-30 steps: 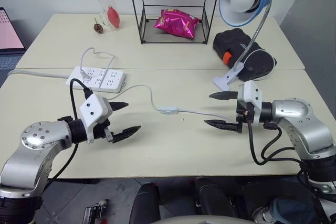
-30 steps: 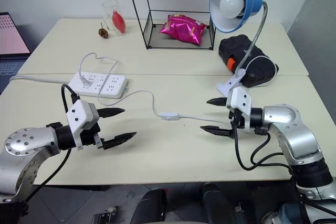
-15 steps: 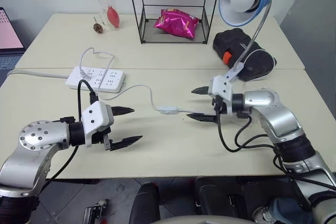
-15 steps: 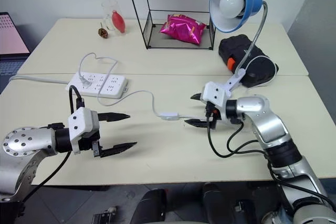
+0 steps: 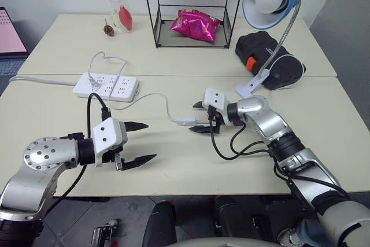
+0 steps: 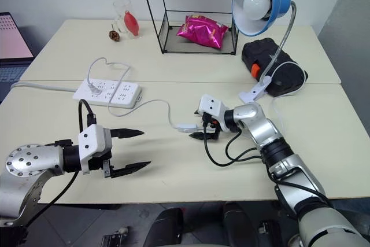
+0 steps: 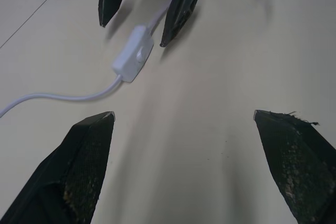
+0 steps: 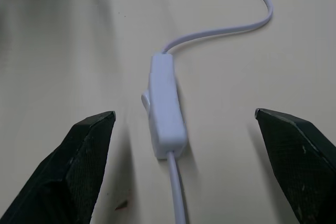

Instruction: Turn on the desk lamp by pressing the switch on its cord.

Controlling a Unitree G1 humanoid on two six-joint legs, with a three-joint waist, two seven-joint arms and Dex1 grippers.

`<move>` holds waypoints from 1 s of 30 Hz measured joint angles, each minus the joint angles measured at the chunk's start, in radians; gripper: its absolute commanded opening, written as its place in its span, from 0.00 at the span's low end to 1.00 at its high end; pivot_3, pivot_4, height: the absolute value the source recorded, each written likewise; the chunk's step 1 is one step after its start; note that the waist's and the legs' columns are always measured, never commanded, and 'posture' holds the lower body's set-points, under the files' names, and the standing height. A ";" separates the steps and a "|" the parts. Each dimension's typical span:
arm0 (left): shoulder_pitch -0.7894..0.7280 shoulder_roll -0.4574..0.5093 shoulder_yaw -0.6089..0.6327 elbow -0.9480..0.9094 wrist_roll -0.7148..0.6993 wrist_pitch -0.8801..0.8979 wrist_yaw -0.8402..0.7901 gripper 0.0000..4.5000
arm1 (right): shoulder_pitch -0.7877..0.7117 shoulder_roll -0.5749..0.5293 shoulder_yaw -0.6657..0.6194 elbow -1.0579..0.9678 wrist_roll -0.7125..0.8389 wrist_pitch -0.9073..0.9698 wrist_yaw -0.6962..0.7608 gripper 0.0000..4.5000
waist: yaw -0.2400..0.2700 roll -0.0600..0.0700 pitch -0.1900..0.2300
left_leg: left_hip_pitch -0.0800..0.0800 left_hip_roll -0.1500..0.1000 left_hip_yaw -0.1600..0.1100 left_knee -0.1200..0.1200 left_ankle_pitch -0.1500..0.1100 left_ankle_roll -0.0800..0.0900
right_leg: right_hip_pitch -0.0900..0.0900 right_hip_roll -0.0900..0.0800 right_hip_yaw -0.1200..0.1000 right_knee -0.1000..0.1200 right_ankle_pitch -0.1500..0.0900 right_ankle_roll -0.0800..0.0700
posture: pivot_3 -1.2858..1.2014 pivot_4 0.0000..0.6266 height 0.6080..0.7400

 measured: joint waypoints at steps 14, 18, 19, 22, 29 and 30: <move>0.000 0.000 0.000 0.007 0.015 -0.022 0.003 1.00 | -0.003 0.012 -0.002 0.054 -0.010 -0.013 0.028 0.55 | 0.000 0.000 0.000 | 0.000 0.000 0.000 0.000 0.000 0.000 | 0.000 0.000 0.000 0.000 0.000 0.000 | 0.52 0.24 1.00; -0.002 -0.010 -0.004 0.021 0.023 -0.024 0.007 1.00 | -0.002 0.009 -0.001 0.054 -0.036 -0.039 0.040 0.30 | 0.000 0.000 0.000 | 0.000 0.000 0.000 0.000 0.000 0.000 | 0.000 0.000 0.000 0.000 0.000 0.000 | 0.52 0.24 1.00; -0.003 -0.012 -0.006 0.021 0.023 -0.024 0.008 1.00 | -0.002 0.009 0.000 0.054 -0.039 -0.046 0.043 0.26 | 0.000 0.000 0.000 | 0.000 0.000 0.000 0.000 0.000 0.000 | 0.000 0.000 0.000 0.000 0.000 0.000 | 0.52 0.24 1.00; -0.009 -0.017 -0.009 0.024 0.023 -0.025 0.010 1.00 | -0.002 0.006 0.001 0.052 -0.047 -0.070 0.054 0.08 | 0.000 0.000 0.000 | 0.000 0.000 0.000 0.000 0.000 0.000 | 0.000 0.000 0.000 0.000 0.000 0.000 | 0.52 0.24 1.00; -0.070 -0.042 -0.005 0.031 -0.031 0.025 0.029 1.00 | 0.030 -0.033 0.004 -0.088 -0.041 -0.070 0.120 0.08 | 0.000 0.000 0.000 | 0.000 0.000 0.000 0.000 0.000 0.000 | 0.000 0.000 0.000 0.000 0.000 0.000 | 0.52 0.24 1.00; -0.078 -0.042 -0.004 0.031 -0.043 0.034 0.030 1.00 | 0.035 -0.040 0.004 -0.119 -0.032 -0.063 0.133 0.08 | 0.000 0.000 0.000 | 0.000 0.000 0.000 0.000 0.000 0.000 | 0.000 0.000 0.000 0.000 0.000 0.000 | 0.52 0.24 1.00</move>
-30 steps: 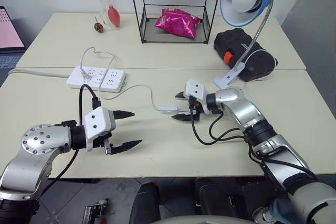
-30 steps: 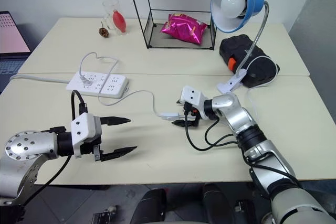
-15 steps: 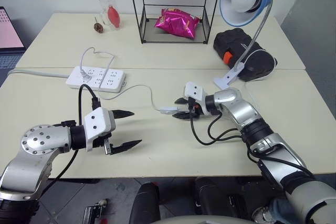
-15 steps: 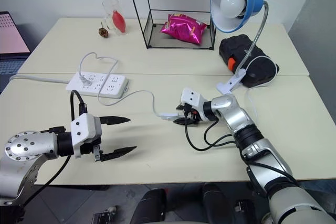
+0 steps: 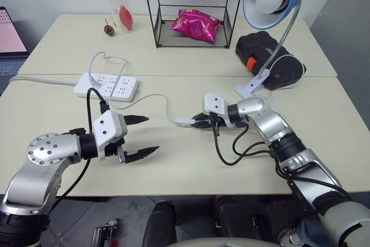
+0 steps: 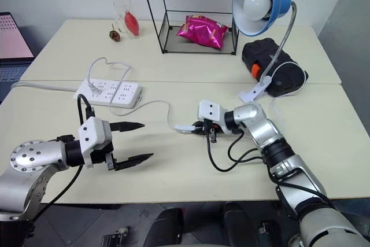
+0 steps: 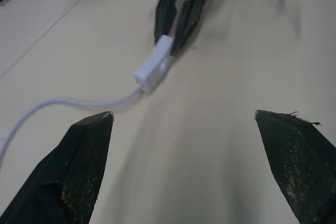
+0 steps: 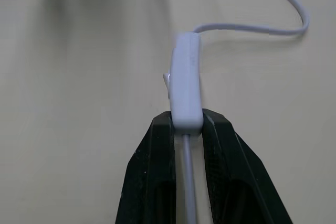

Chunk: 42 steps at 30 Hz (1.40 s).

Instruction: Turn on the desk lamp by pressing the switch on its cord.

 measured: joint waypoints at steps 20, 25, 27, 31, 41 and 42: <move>-0.195 -0.060 -0.169 0.011 -0.046 0.099 -0.028 1.00 | 0.052 -0.105 -0.026 -0.391 0.158 0.339 0.088 0.08 | 0.000 0.000 0.000 | 0.000 0.000 -0.001 0.000 0.000 0.000 | 0.000 0.000 0.000 0.000 0.000 0.000 | 0.52 0.24 1.00; -0.212 -0.078 -0.195 0.043 -0.028 0.095 -0.029 1.00 | 0.052 -0.106 -0.026 -0.396 0.164 0.355 0.088 0.08 | 0.000 0.000 0.000 | 0.000 0.000 -0.001 0.000 0.000 0.000 | 0.000 0.000 -0.001 0.000 0.000 0.000 | 0.52 0.24 1.00; -0.217 -0.081 -0.195 0.046 -0.025 0.092 -0.030 0.96 | 0.052 -0.106 -0.026 -0.396 0.164 0.356 0.088 0.08 | 0.000 0.000 0.000 | 0.000 0.000 -0.001 0.000 0.000 0.000 | 0.000 0.000 0.000 0.000 0.000 0.000 | 0.52 0.24 1.00; -0.233 -0.103 -0.205 0.075 -0.016 0.075 -0.032 0.78 | 0.052 -0.106 -0.024 -0.396 0.164 0.356 0.088 0.08 | 0.000 0.000 0.000 | 0.000 -0.001 -0.001 0.000 0.000 0.000 | 0.000 0.000 0.000 0.000 0.000 0.000 | 0.52 0.24 1.00; -0.260 -0.121 -0.247 0.127 0.032 0.025 -0.051 0.35 | 0.052 -0.111 -0.020 -0.402 0.163 0.357 0.083 0.08 | 0.000 0.000 0.000 | 0.000 -0.001 -0.001 0.000 0.000 0.000 | 0.000 0.000 0.000 0.000 0.000 0.000 | 0.52 0.24 1.00; -0.263 -0.121 -0.252 0.130 0.039 0.013 -0.054 0.32 | 0.052 -0.113 -0.021 -0.402 0.163 0.357 0.081 0.08 | 0.000 0.000 0.000 | 0.000 -0.001 -0.001 0.000 0.000 0.000 | 0.000 0.000 0.000 0.000 0.000 0.000 | 0.52 0.24 1.00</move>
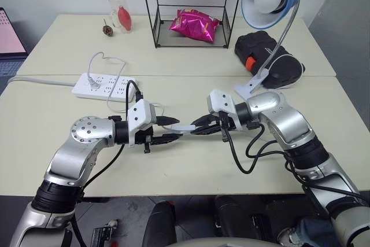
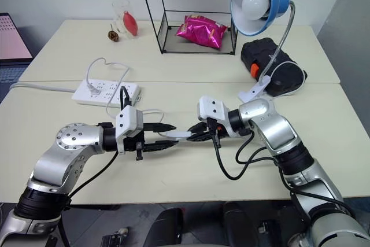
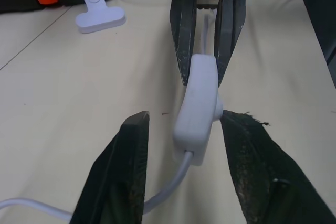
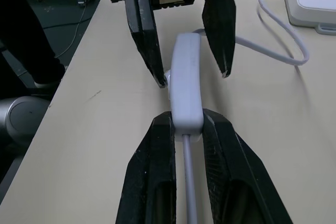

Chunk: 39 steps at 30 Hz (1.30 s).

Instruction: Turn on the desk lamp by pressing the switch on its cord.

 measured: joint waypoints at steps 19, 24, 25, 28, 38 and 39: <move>-0.011 -0.030 -0.025 0.053 0.036 -0.077 -0.028 0.30 | 0.000 -0.013 0.000 -0.001 -0.009 -0.003 0.002 0.08 | 0.000 0.000 0.000 | 0.000 0.000 0.000 0.000 0.000 0.000 | 0.000 0.000 0.000 0.000 0.000 0.000 | 0.52 0.24 1.00; -0.011 -0.032 -0.021 0.064 0.067 -0.120 -0.017 0.49 | -0.001 0.008 0.004 -0.001 -0.008 -0.010 0.000 0.08 | 0.000 0.000 0.000 | 0.000 0.000 0.000 0.000 0.000 0.000 | 0.000 0.000 0.000 0.000 0.000 0.000 | 0.52 0.24 1.00; -0.011 -0.030 -0.021 0.065 0.074 -0.132 -0.015 0.55 | -0.001 0.008 0.006 -0.001 -0.007 -0.014 0.001 0.08 | 0.000 0.000 0.000 | 0.000 0.000 0.000 0.000 0.000 0.000 | 0.000 0.000 0.000 0.000 0.000 0.000 | 0.52 0.24 1.00; -0.008 -0.026 -0.013 0.065 0.090 -0.159 -0.012 0.72 | -0.002 0.010 0.018 0.005 -0.009 -0.037 0.005 0.08 | 0.000 0.000 0.000 | 0.000 0.000 0.000 0.000 0.000 0.000 | 0.000 0.000 0.000 0.000 0.000 0.000 | 0.52 0.24 1.00; 0.169 0.085 0.157 -0.026 0.067 -0.146 0.009 0.81 | -0.110 0.110 0.055 0.375 -0.116 -0.264 -0.044 0.08 | -0.007 0.000 0.000 | 0.000 0.001 0.000 0.000 0.000 0.000 | 0.000 0.000 0.000 0.000 0.000 0.000 | 0.52 0.24 1.00; 0.186 0.090 0.167 -0.032 0.066 -0.142 0.011 0.81 | -0.120 0.123 0.057 0.405 -0.129 -0.280 -0.053 0.08 | -0.008 0.000 0.000 | 0.000 0.001 0.001 0.000 0.000 0.000 | 0.000 0.000 0.000 0.000 0.000 0.000 | 0.52 0.24 1.00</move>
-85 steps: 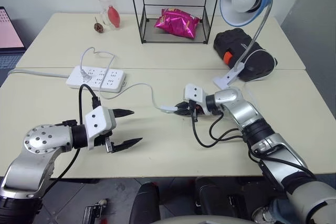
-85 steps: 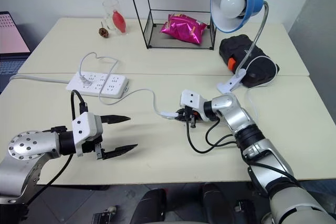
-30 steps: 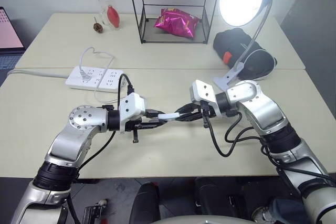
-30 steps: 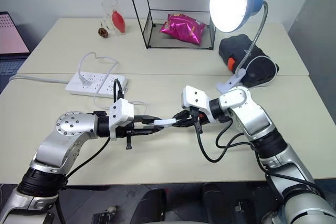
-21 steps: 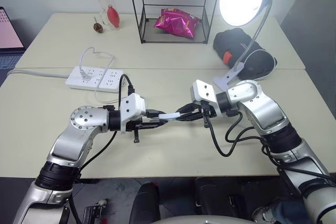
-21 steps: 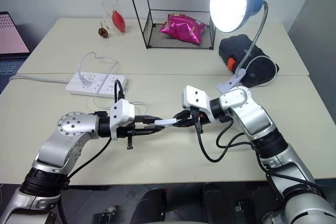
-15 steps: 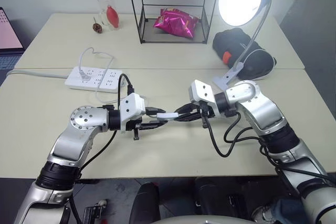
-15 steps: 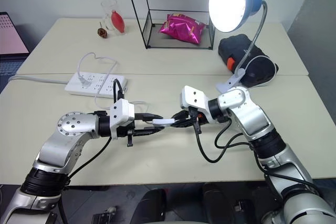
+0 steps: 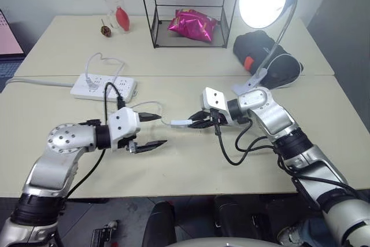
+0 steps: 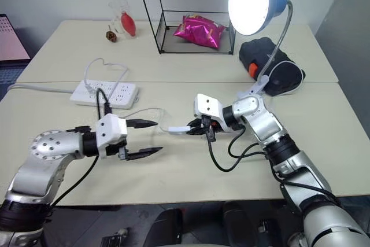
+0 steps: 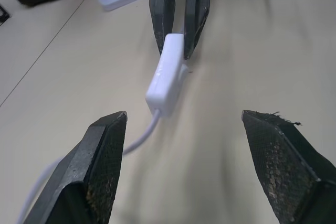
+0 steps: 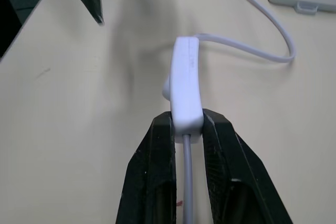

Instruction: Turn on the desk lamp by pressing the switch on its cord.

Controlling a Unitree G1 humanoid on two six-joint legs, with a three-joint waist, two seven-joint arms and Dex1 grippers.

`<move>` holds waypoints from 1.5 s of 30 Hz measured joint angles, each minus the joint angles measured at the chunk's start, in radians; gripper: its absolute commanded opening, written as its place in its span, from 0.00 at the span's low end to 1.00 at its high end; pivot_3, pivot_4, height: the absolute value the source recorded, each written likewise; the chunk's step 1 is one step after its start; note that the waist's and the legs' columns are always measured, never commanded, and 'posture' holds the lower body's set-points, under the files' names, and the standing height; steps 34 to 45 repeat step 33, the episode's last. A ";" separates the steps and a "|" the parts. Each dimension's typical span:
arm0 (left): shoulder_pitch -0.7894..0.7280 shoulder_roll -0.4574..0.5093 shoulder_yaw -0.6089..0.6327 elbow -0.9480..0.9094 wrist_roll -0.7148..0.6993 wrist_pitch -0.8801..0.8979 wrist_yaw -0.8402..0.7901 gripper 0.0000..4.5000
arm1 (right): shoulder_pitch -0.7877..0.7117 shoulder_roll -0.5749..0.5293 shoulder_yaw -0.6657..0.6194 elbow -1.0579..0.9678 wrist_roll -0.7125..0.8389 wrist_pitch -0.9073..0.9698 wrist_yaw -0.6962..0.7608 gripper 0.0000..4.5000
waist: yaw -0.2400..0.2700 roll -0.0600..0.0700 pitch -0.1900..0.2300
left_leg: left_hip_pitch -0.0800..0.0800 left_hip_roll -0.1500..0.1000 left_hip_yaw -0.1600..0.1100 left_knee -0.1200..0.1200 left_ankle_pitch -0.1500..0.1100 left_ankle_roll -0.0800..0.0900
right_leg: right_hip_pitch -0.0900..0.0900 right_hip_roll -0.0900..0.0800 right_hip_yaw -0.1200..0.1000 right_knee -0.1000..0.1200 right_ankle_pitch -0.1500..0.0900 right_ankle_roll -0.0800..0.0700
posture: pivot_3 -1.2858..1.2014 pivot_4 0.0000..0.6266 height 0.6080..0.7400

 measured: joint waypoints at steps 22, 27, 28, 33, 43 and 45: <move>0.089 0.023 0.097 -0.116 -0.064 0.233 0.150 0.81 | 0.095 -0.154 -0.105 -0.158 0.003 -0.050 0.043 0.92 | 0.015 0.001 0.001 | -0.002 -0.001 -0.001 0.000 0.000 0.000 | 0.000 -0.001 -0.001 0.000 0.000 0.000 | 0.52 0.24 1.00; 0.112 0.055 0.128 -0.160 -0.082 0.284 0.144 0.81 | 0.220 -0.342 -0.225 -0.524 0.150 0.160 0.100 0.92 | 0.013 0.001 0.001 | -0.001 0.000 -0.001 0.000 0.000 0.000 | 0.000 -0.001 -0.001 0.000 -0.001 0.000 | 0.52 0.24 1.00; 0.114 0.063 0.134 -0.167 -0.086 0.292 0.141 0.81 | 0.243 -0.374 -0.244 -0.573 0.177 0.197 0.102 0.92 | 0.011 0.001 0.001 | 0.000 0.000 -0.001 0.000 0.000 0.000 | 0.000 -0.001 -0.001 0.000 -0.001 0.000 | 0.52 0.24 1.00; 0.118 0.076 0.156 -0.174 -0.105 0.285 0.112 0.81 | 0.281 -0.449 -0.306 -0.681 0.267 0.314 0.096 0.92 | 0.007 0.001 0.001 | 0.001 0.000 0.000 0.000 0.000 0.000 | 0.000 -0.001 0.000 0.000 -0.002 -0.003 | 0.52 0.24 1.00; 0.118 0.076 0.156 -0.174 -0.105 0.285 0.112 0.81 | 0.281 -0.449 -0.306 -0.681 0.267 0.314 0.096 0.92 | 0.007 0.001 0.001 | 0.001 0.000 0.000 0.000 0.000 0.000 | 0.000 -0.001 0.000 0.000 -0.002 -0.003 | 0.52 0.24 1.00; 0.118 0.076 0.156 -0.174 -0.105 0.285 0.112 0.81 | 0.281 -0.449 -0.306 -0.681 0.267 0.314 0.096 0.92 | 0.007 0.001 0.001 | 0.001 0.000 0.000 0.000 0.000 0.000 | 0.000 -0.001 0.000 0.000 -0.002 -0.003 | 0.52 0.24 1.00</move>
